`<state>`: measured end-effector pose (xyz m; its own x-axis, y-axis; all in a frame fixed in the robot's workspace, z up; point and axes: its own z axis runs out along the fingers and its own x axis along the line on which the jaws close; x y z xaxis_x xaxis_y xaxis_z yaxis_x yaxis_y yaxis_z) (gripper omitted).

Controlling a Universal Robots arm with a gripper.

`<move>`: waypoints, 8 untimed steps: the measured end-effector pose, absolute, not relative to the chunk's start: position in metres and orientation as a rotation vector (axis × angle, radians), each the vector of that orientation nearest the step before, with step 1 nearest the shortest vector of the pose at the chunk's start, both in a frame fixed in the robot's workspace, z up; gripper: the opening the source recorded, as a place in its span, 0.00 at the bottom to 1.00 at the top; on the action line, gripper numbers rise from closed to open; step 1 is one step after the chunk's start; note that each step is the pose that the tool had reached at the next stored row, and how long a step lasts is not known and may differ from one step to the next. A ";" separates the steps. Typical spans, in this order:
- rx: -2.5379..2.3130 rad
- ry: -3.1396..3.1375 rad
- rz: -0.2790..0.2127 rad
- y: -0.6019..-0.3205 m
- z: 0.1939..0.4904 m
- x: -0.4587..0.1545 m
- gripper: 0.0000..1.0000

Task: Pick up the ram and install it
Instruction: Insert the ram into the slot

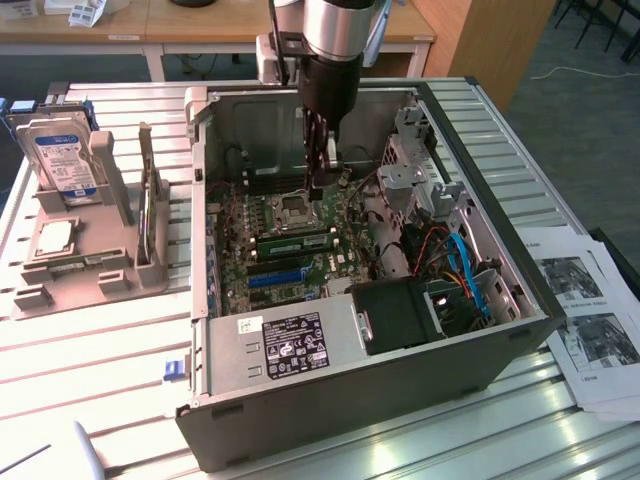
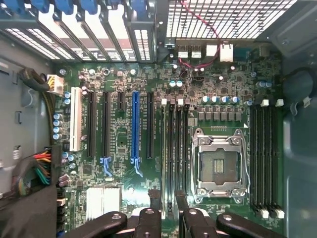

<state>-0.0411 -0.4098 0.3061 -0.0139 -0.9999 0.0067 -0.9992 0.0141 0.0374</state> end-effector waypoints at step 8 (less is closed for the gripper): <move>2.184 -2.215 -0.034 -0.410 0.324 -0.041 0.25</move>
<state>-0.0411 -0.4098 0.3239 -0.0139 -0.9999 0.0066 -0.9992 0.0141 0.0374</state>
